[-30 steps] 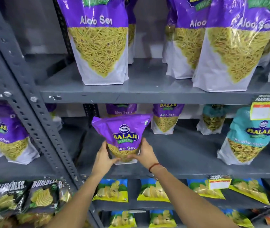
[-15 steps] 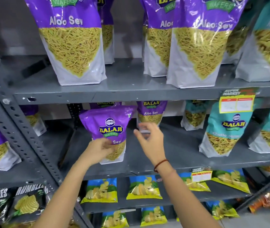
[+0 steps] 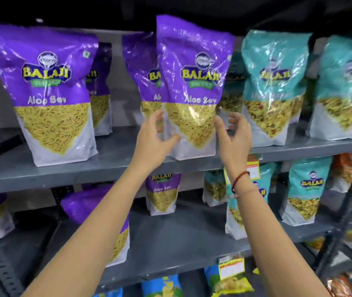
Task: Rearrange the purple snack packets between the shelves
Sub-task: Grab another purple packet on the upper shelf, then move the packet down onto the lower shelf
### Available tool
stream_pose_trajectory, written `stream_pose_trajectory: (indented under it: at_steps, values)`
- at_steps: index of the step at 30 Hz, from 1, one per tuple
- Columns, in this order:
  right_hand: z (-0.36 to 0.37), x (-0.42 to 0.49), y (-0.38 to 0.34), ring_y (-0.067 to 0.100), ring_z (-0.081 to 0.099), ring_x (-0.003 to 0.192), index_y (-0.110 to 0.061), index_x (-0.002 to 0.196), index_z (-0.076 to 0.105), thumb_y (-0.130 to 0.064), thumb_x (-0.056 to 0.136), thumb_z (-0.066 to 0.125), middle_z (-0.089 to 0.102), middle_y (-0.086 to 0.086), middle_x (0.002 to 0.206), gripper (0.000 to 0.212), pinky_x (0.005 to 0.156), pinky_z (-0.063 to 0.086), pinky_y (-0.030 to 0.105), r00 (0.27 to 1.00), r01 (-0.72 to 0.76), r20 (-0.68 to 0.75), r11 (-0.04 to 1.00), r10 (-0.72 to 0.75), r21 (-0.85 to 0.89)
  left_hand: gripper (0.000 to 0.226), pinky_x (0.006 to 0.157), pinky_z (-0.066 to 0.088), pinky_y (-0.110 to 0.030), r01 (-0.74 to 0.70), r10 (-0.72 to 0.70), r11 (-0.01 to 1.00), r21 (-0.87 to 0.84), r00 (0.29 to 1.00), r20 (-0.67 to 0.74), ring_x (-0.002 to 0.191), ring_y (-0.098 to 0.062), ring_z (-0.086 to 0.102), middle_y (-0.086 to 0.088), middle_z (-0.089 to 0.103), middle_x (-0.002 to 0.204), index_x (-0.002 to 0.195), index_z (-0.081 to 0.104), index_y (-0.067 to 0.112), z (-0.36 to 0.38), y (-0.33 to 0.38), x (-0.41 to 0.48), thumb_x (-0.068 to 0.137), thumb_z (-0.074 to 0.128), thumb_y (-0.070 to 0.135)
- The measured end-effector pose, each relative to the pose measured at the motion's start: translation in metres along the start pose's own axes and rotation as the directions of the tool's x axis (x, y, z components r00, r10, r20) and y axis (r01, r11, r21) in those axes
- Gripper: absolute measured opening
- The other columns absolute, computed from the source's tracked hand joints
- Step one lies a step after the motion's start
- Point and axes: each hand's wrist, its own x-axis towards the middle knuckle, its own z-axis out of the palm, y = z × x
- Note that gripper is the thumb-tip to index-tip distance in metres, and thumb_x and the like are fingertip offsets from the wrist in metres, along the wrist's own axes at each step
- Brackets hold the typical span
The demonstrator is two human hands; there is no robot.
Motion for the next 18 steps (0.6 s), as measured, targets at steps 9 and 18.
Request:
stream_pose_trajectory:
  at_steps: [9,18]
  values:
    - [-0.003,0.008,0.017,0.017,0.058,0.111,-0.028,0.115,0.053,-0.045,0.086,0.063,0.062,-0.012,0.107,0.035,0.092,0.042,0.031,0.894,-0.184,0.421,0.983,0.156,0.026,0.083,0.1,0.038,-0.035,0.26,-0.242,0.964,-0.063,0.947,0.21,0.129,-0.019,0.043,0.001,0.042,0.146,0.141,0.028,0.024,0.017,-0.024,0.002,0.073,0.072,0.041]
    - [-0.029,-0.051,-0.004,-0.005,0.057,0.094,-0.024,0.117,0.058,-0.047,0.062,0.077,0.06,0.0,0.113,0.063,0.071,0.046,0.007,0.96,-0.106,0.271,0.985,0.065,0.139,0.089,0.097,0.05,-0.036,0.168,-0.139,0.965,-0.202,0.978,0.154,0.113,-0.01,0.06,0.006,0.061,0.127,0.131,0.041,0.026,-0.008,-0.014,-0.054,0.053,0.083,0.039]
